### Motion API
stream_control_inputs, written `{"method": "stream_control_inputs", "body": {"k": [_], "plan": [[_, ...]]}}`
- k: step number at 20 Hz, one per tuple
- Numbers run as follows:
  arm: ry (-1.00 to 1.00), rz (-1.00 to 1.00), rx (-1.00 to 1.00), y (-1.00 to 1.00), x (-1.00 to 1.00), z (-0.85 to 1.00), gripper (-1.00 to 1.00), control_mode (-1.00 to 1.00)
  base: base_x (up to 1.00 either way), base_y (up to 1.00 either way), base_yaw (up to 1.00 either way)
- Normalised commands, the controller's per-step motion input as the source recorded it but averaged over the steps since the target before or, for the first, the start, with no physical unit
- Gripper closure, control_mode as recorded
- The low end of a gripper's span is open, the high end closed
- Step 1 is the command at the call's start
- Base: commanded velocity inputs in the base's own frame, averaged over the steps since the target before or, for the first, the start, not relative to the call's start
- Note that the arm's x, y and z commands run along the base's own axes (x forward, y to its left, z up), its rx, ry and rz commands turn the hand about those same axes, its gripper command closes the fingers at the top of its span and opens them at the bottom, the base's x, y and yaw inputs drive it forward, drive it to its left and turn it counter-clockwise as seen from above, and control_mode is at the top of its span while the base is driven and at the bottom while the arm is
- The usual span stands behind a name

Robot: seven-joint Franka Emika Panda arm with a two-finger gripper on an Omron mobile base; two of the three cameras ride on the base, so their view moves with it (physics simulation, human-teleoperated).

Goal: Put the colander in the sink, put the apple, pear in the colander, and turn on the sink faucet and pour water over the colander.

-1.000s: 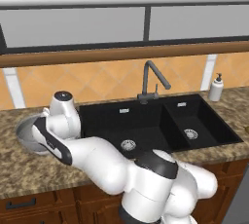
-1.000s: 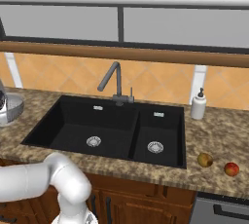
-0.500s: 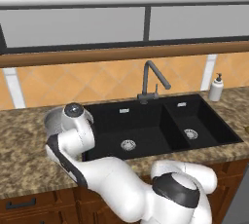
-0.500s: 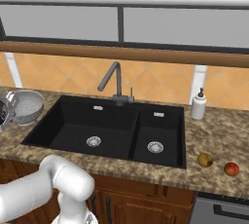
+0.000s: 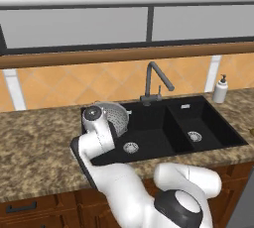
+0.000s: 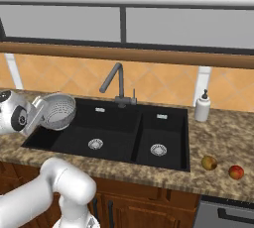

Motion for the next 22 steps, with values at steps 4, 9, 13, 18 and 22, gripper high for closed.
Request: {"method": "stream_control_inputs", "body": {"k": [4,9,13,18,22], "plan": [[0.0,-0.66,0.0,-0.15,0.05,0.0,1.0,-1.0,0.0,0.0,0.0],[0.0,-0.6,0.02,-0.05,0.03,0.0,1.0,-1.0,0.0,0.0,0.0],[0.0,-0.52,0.03,-0.19,0.0,-0.06,1.0,-1.0,0.0,0.0,0.0],[0.0,-0.43,0.09,-0.1,0.0,-0.18,1.0,-1.0,0.0,0.0,0.0],[0.0,-0.36,0.08,0.0,0.01,-0.29,1.0,-1.0,0.0,0.0,0.0]]}}
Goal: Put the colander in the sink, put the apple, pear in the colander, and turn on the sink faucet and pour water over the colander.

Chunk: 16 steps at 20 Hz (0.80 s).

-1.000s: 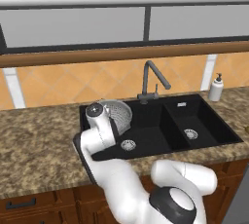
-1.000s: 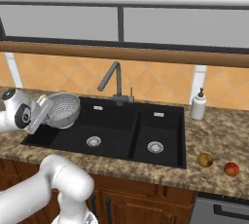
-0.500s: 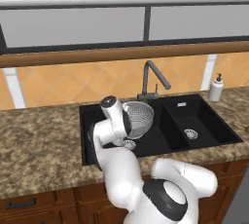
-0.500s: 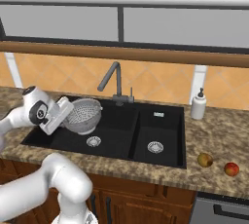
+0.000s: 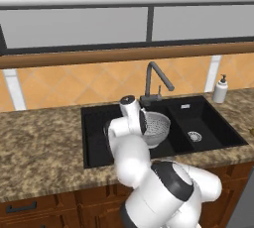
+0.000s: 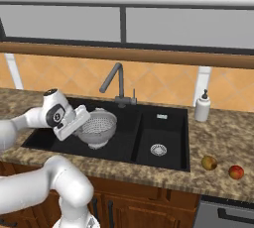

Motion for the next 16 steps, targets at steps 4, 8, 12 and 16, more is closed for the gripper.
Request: {"method": "stream_control_inputs", "body": {"k": [4,8,12,16], "plan": [[-0.02,-0.32,0.05,0.0,0.12,-0.3,1.0,-1.0,0.0,0.0,0.0],[-0.08,-0.29,0.01,0.0,0.25,-0.29,1.0,-1.0,0.0,0.0,0.0],[-0.09,-0.28,0.01,0.0,0.26,-0.27,1.0,-1.0,0.0,0.0,0.0],[-0.05,-0.27,0.04,0.04,0.13,-0.28,1.0,-1.0,0.0,0.0,0.0]]}}
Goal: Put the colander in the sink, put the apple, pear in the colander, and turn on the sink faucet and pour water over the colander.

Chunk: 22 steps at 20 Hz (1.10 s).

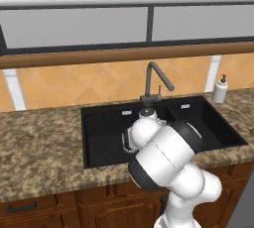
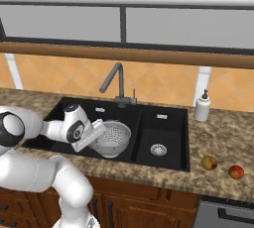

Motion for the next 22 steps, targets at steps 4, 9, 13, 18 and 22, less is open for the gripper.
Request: {"method": "stream_control_inputs", "body": {"k": [4,9,13,18,22], "plan": [[-0.06,-0.25,0.05,0.1,0.09,-0.24,1.0,-1.0,0.0,0.0,0.0],[-0.05,-0.23,0.05,0.19,0.12,-0.21,1.0,-1.0,0.0,0.0,0.0],[-0.06,-0.21,0.05,0.34,0.07,-0.16,1.0,-1.0,0.0,0.0,0.0],[-0.08,-0.2,0.04,0.6,0.0,-0.11,1.0,-1.0,0.0,0.0,0.0],[-0.07,-0.22,0.04,0.53,0.0,-0.05,1.0,-1.0,0.0,0.0,0.0]]}}
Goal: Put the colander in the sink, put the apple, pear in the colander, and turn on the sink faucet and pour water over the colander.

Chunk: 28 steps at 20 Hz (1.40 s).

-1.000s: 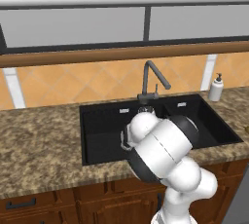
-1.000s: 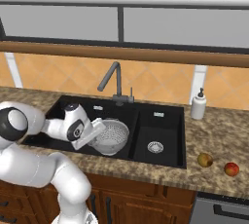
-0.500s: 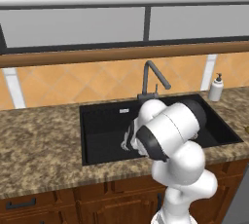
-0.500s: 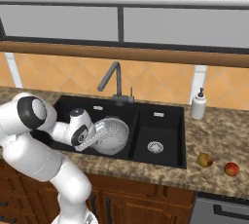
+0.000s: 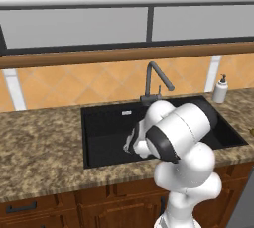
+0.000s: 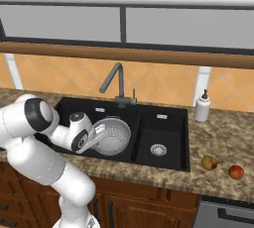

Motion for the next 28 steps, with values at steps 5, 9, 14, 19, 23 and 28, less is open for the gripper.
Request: {"method": "stream_control_inputs", "body": {"k": [5,9,14,19,23,28], "plan": [[-0.01,-0.25,0.04,0.32,0.0,-0.07,-1.0,-1.0,0.0,0.0,0.0],[-0.01,-0.23,0.04,0.33,0.0,0.0,-1.0,-1.0,0.0,0.0,0.0],[-0.09,-0.21,0.02,0.31,0.0,0.03,-1.0,-1.0,0.0,0.0,0.0],[-0.13,-0.21,0.03,0.28,-0.03,0.41,-1.0,-1.0,0.0,0.0,0.0],[-0.18,-0.18,0.07,0.18,-0.15,0.95,-1.0,-1.0,0.0,0.0,0.0],[-0.05,-0.11,0.14,0.03,-0.18,1.0,-1.0,-1.0,0.0,0.0,0.0]]}}
